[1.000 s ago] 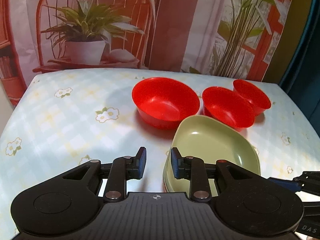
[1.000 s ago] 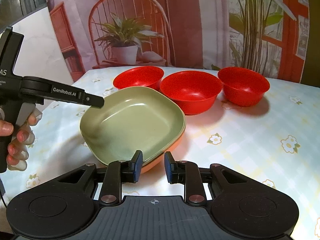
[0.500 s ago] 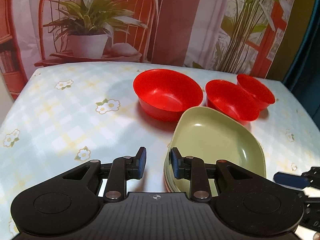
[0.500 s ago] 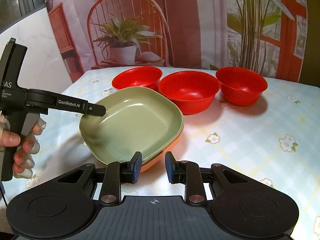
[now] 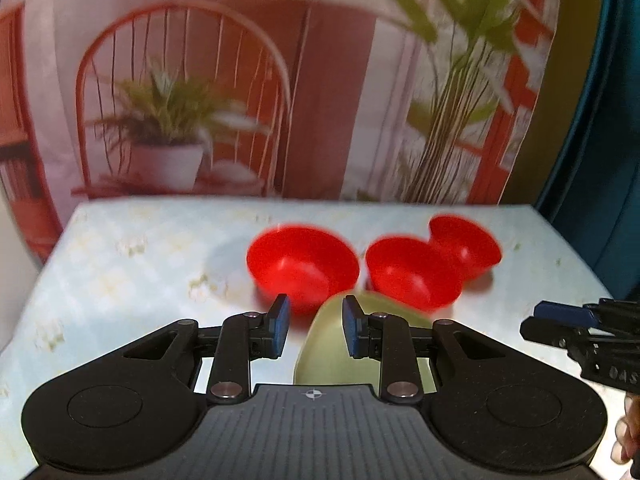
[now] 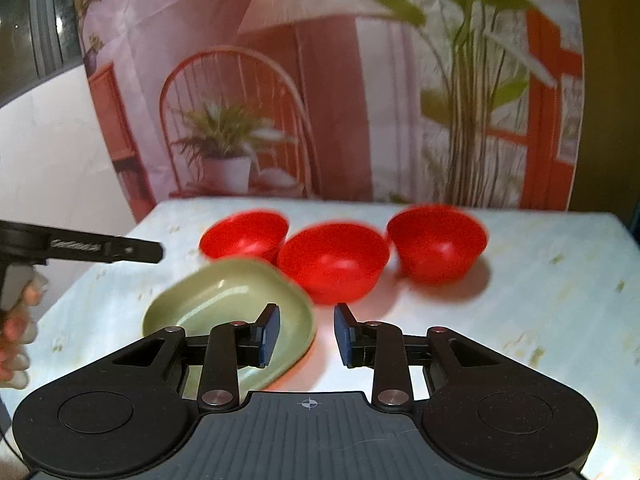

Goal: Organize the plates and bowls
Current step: 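Raise the open left gripper up and away from the plate stack, then move the left gripper to a red bowl rim and close on it, then lift the red bowl with the left gripper toward the other red bowls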

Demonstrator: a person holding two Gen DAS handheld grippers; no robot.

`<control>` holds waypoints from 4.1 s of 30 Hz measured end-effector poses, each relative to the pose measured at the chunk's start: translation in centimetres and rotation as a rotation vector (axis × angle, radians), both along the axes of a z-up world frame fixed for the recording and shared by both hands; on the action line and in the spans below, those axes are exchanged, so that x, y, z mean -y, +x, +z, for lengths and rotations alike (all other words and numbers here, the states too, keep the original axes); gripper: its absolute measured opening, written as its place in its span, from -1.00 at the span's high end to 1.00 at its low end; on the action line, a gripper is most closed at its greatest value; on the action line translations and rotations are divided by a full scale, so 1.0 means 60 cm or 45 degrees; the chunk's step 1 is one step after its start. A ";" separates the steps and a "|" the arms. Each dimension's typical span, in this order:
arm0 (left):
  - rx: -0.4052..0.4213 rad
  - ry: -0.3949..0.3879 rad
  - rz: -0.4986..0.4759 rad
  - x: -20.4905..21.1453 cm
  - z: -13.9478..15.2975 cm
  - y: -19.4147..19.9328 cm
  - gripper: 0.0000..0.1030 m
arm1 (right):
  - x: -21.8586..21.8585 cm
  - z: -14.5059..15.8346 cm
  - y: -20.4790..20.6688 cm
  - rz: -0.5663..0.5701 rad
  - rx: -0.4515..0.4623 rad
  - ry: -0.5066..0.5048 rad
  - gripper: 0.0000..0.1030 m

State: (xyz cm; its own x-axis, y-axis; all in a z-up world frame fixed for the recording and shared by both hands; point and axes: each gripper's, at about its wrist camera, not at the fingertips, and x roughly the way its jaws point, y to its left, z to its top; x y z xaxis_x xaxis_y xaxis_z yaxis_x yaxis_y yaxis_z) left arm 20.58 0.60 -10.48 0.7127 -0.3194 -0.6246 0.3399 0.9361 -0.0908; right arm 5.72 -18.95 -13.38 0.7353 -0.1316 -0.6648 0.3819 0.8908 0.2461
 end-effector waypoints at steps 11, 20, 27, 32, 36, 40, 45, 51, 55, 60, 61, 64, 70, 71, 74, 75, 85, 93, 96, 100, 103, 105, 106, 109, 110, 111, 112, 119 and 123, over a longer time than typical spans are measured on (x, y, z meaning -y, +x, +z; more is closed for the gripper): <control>0.189 -0.033 0.071 -0.012 0.117 0.027 0.41 | 0.076 0.110 0.041 -0.004 0.100 -0.172 0.44; 0.325 -0.019 0.154 -0.024 0.178 0.057 0.41 | 0.104 0.175 0.109 0.023 0.168 -0.283 0.44; 0.393 0.002 0.185 -0.026 0.201 0.075 0.41 | 0.117 0.191 0.166 0.034 0.191 -0.287 0.44; 0.408 0.004 0.211 -0.028 0.210 0.091 0.41 | 0.129 0.195 0.203 0.038 0.202 -0.275 0.43; 0.402 0.012 0.216 -0.028 0.215 0.110 0.41 | 0.141 0.192 0.232 0.034 0.201 -0.267 0.43; 0.365 0.004 0.228 -0.033 0.210 0.134 0.41 | 0.154 0.185 0.256 0.027 0.190 -0.248 0.43; 0.310 0.003 0.232 -0.037 0.196 0.165 0.41 | 0.161 0.169 0.281 0.039 0.159 -0.234 0.42; 0.257 0.007 0.225 -0.038 0.156 0.193 0.41 | 0.167 0.135 0.309 0.053 0.119 -0.202 0.42; 0.172 0.001 0.209 -0.035 0.100 0.205 0.41 | 0.165 0.096 0.325 0.065 0.077 -0.153 0.41; 0.027 -0.020 0.204 -0.033 0.019 0.219 0.41 | 0.149 0.041 0.339 0.095 0.010 -0.089 0.41; -0.006 -0.031 0.204 -0.033 0.004 0.222 0.41 | 0.145 0.028 0.343 0.102 -0.006 -0.076 0.41; -0.093 -0.053 0.207 -0.033 -0.045 0.224 0.41 | 0.131 -0.003 0.352 0.121 -0.046 -0.035 0.41; -0.193 -0.111 0.244 -0.044 -0.102 0.224 0.41 | 0.108 -0.062 0.373 0.145 -0.131 0.031 0.35; -0.200 -0.112 0.247 -0.044 -0.107 0.223 0.41 | 0.106 -0.070 0.376 0.148 -0.144 0.041 0.35; -0.221 -0.123 0.251 -0.048 -0.123 0.220 0.41 | 0.101 -0.091 0.382 0.166 -0.182 0.065 0.35; -0.231 -0.127 0.252 -0.050 -0.129 0.218 0.41 | 0.098 -0.097 0.384 0.171 -0.194 0.068 0.35; -0.304 -0.199 0.272 -0.049 -0.159 0.209 0.42 | 0.089 -0.131 0.390 0.198 -0.253 0.127 0.38; -0.277 -0.206 0.231 -0.041 -0.158 0.201 0.62 | 0.074 -0.132 0.389 0.237 -0.246 0.151 0.56; -0.249 -0.203 0.240 -0.043 -0.146 0.196 0.62 | 0.070 -0.126 0.384 0.220 -0.223 0.159 0.61; -0.192 -0.209 0.247 -0.046 -0.119 0.188 0.62 | 0.074 -0.108 0.373 0.183 -0.156 0.197 0.65; -0.155 -0.224 0.252 -0.045 -0.097 0.178 0.62 | 0.079 -0.086 0.364 0.157 -0.088 0.217 0.65; -0.144 -0.248 0.253 -0.044 -0.085 0.172 0.62 | 0.081 -0.072 0.357 0.142 -0.047 0.223 0.65; -0.139 -0.256 0.253 -0.044 -0.081 0.168 0.62 | 0.082 -0.064 0.352 0.137 -0.026 0.221 0.65; -0.112 -0.266 0.246 -0.037 -0.067 0.154 0.62 | 0.084 -0.042 0.336 0.135 0.027 0.198 0.65; -0.103 -0.264 0.243 -0.034 -0.064 0.150 0.62 | 0.084 -0.036 0.330 0.136 0.041 0.187 0.65; -0.097 -0.262 0.240 -0.031 -0.060 0.145 0.62 | 0.084 -0.031 0.323 0.134 0.053 0.180 0.65; -0.092 -0.262 0.235 -0.026 -0.058 0.140 0.62 | 0.085 -0.028 0.315 0.129 0.063 0.177 0.65; -0.067 -0.256 0.184 0.007 -0.047 0.114 0.62 | 0.096 -0.017 0.256 0.062 0.122 0.186 0.65; -0.053 -0.255 0.144 0.028 -0.042 0.106 0.62 | 0.113 -0.007 0.225 0.026 0.151 0.177 0.65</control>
State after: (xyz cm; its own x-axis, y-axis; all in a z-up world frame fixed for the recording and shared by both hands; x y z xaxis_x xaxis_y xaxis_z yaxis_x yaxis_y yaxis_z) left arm 26.93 -1.11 -13.00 0.7259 -0.3592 -0.5865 0.2257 0.9300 -0.2901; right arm 19.19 -25.71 -13.83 0.8113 -0.0288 -0.5839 0.3253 0.8521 0.4101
